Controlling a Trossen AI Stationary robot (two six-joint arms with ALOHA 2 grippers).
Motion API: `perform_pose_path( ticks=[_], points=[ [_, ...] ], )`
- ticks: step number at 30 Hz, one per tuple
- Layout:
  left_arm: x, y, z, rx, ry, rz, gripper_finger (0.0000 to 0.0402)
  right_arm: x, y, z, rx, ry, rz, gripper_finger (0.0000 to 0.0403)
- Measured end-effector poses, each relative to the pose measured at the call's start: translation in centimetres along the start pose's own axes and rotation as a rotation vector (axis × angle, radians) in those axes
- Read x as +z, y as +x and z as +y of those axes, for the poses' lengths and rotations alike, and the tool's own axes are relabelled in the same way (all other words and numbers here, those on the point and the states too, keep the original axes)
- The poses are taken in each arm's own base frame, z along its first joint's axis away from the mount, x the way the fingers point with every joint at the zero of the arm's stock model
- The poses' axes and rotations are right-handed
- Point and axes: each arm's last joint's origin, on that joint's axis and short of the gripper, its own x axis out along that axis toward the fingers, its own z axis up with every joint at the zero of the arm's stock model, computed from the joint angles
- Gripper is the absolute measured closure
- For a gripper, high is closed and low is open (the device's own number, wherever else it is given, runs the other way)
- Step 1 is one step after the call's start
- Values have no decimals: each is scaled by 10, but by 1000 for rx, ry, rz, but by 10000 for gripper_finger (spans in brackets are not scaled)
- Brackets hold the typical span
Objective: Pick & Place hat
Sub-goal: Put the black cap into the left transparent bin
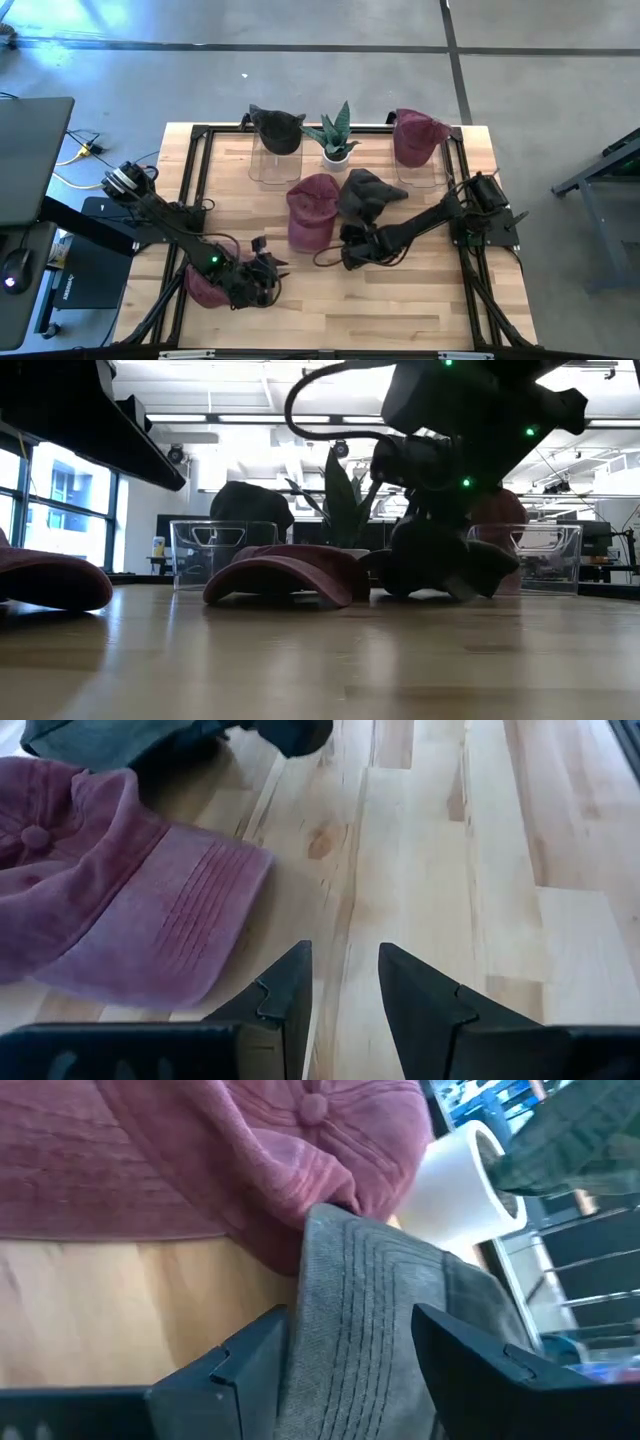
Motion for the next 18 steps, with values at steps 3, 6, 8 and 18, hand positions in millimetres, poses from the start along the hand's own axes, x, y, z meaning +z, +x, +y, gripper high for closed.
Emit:
perform_pose_path(
  ticks=[3,6,8,18],
  points=[
    [0,0,0,-1,-3,-2,289,-2,1,-2,-12,-34,14,207],
    [0,0,0,-1,-4,-3,289,-2,2,-3,-35,-44,14,226],
    [1,0,0,-3,-6,-6,289,-2,2,-4,-63,-43,3,247],
    [3,0,-2,-19,-3,-28,289,-4,-12,2,-121,-109,-58,388]
  ],
)
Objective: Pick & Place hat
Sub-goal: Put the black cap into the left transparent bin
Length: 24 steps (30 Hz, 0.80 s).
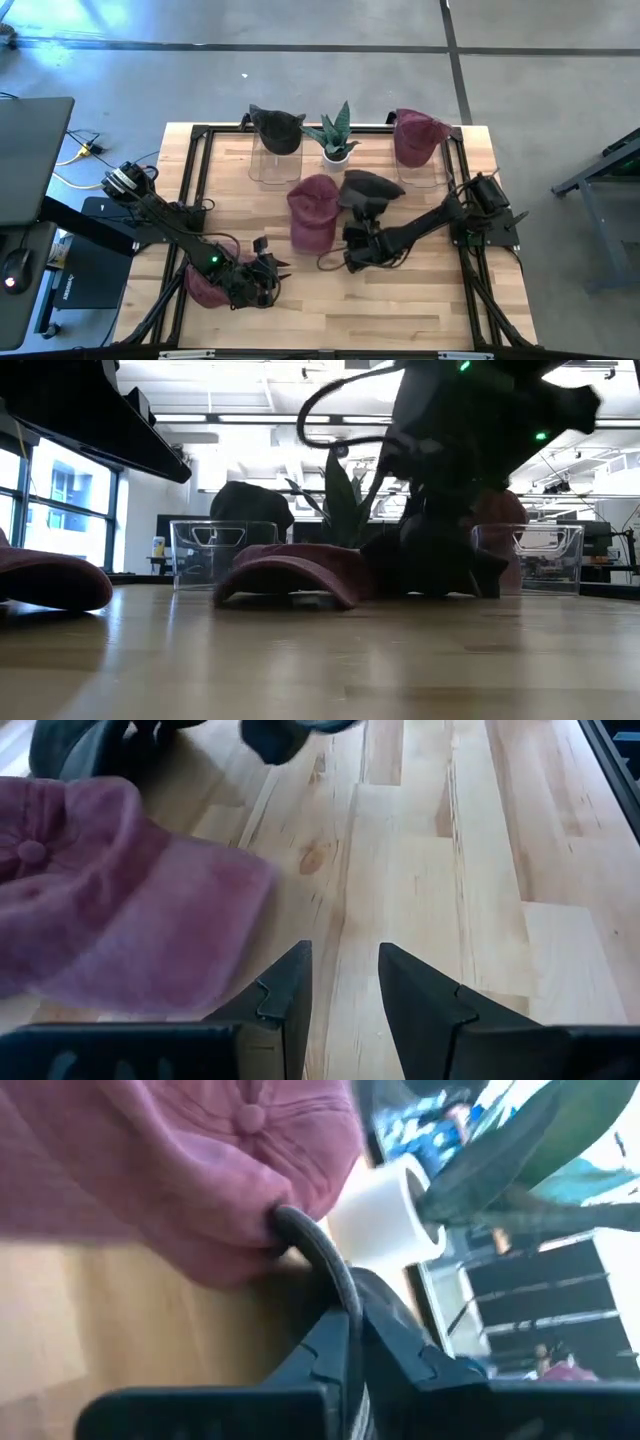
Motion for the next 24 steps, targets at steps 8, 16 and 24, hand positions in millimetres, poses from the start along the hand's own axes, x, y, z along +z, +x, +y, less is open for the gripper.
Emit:
perform_pose_path(
  ticks=[8,16,24],
  points=[
    [6,-1,-2,-7,-12,-12,289,5,-53,17,12,-253,-165,393],
    [41,-13,-6,-41,16,-93,289,-5,-117,35,-192,-679,-374,382],
    [98,-27,20,-130,32,-247,289,-12,-142,58,-365,-865,-417,390]
  ],
)
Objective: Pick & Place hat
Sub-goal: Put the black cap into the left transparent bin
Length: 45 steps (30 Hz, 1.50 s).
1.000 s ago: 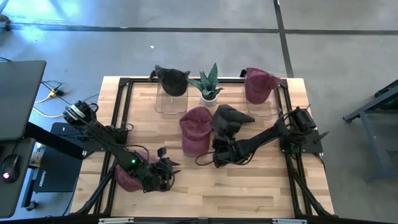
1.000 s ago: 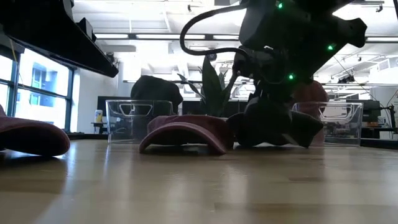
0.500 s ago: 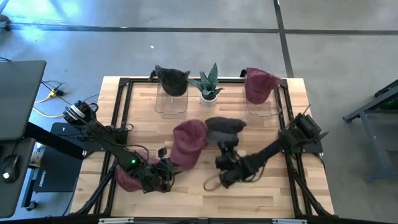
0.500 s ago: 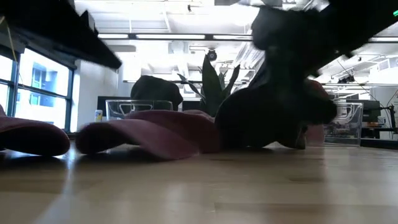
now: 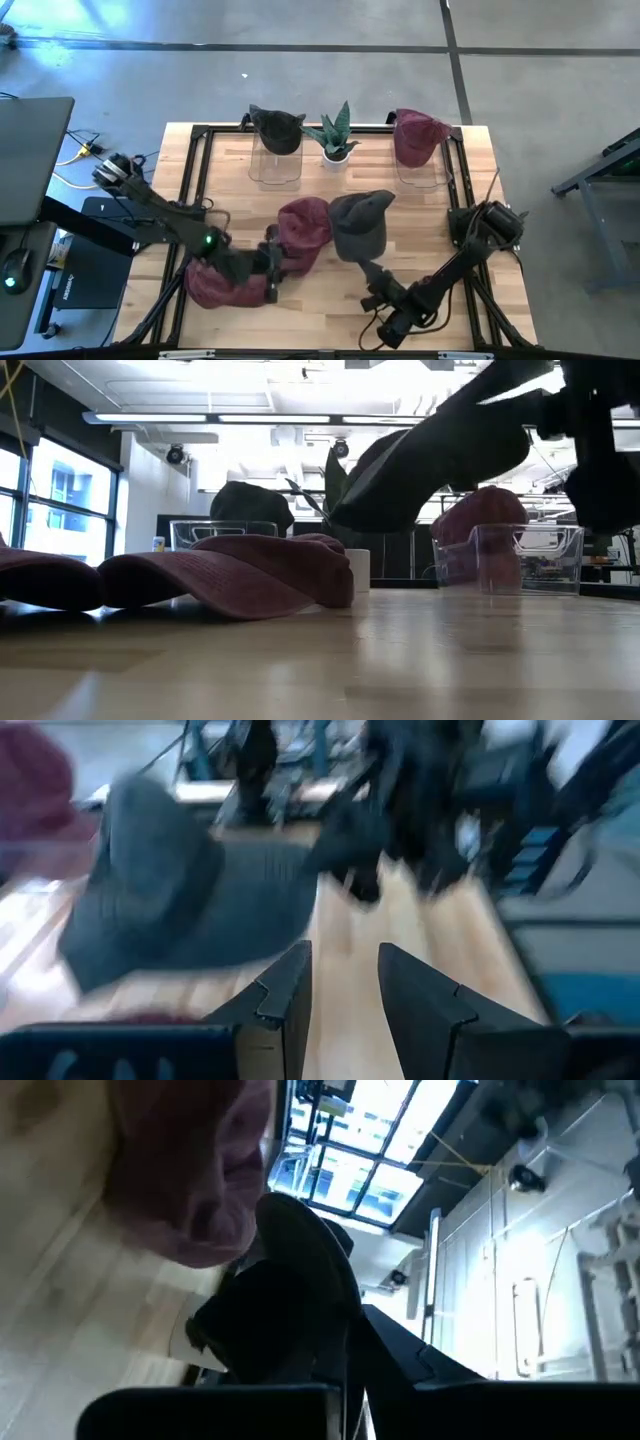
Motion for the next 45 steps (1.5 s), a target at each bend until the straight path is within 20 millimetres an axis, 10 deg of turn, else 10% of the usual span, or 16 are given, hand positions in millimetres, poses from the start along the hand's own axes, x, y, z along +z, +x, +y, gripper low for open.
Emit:
perform_pose_path(
  ticks=[16,24,33,45],
  points=[
    [21,71,134,-438,-73,-85,287,18,-2,28,22,-206,-34,396],
    [2,109,185,-342,-178,-25,191,21,-2,26,31,-168,-48,395],
    [-16,150,203,-475,-270,77,76,32,-2,8,33,-127,-56,396],
    [-3,169,178,-983,-137,60,99,32,-2,7,29,-126,-50,395]
  ],
)
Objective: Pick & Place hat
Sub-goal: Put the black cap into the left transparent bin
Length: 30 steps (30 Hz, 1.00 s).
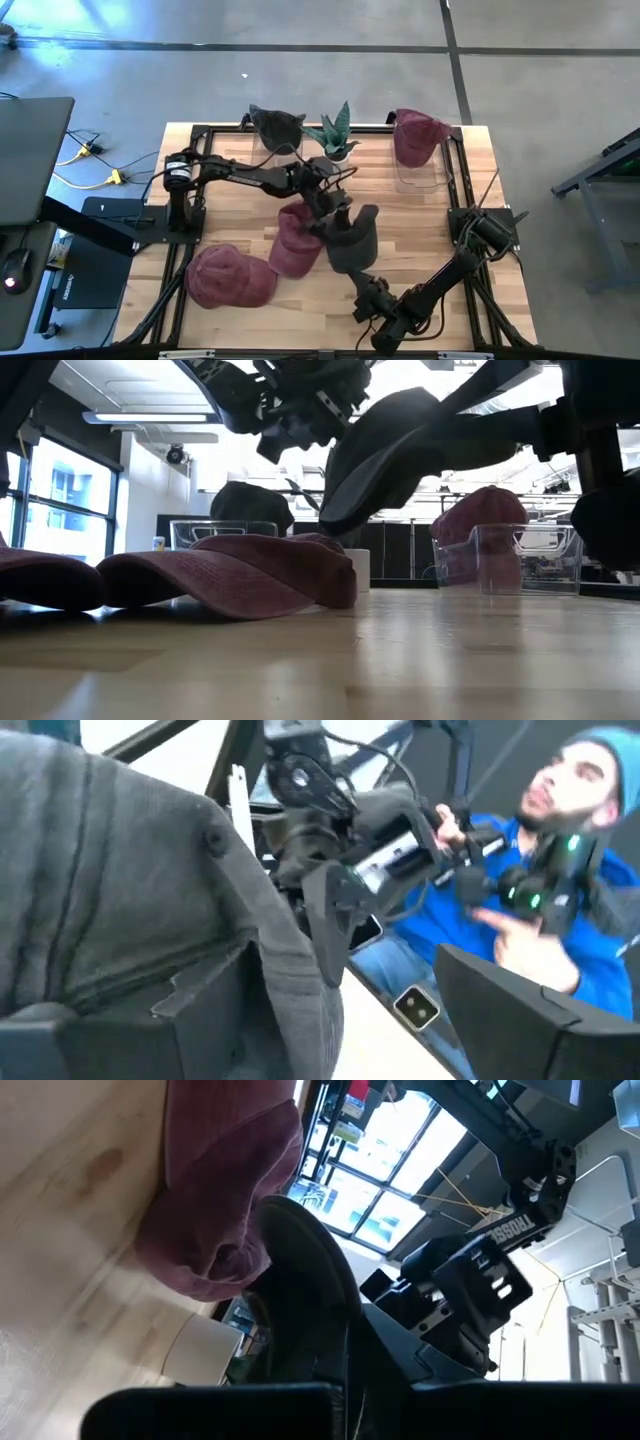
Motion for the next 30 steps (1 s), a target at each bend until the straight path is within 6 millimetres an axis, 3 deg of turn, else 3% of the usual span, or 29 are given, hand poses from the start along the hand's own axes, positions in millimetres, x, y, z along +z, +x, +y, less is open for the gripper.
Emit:
perform_pose_path(
  ticks=[15,30],
  points=[
    [1,22,-22,-156,68,31,172,0,-1,0,-2,60,-3,390],
    [30,20,-57,-152,180,-6,297,1,-9,-1,-15,169,-11,386]
  ],
)
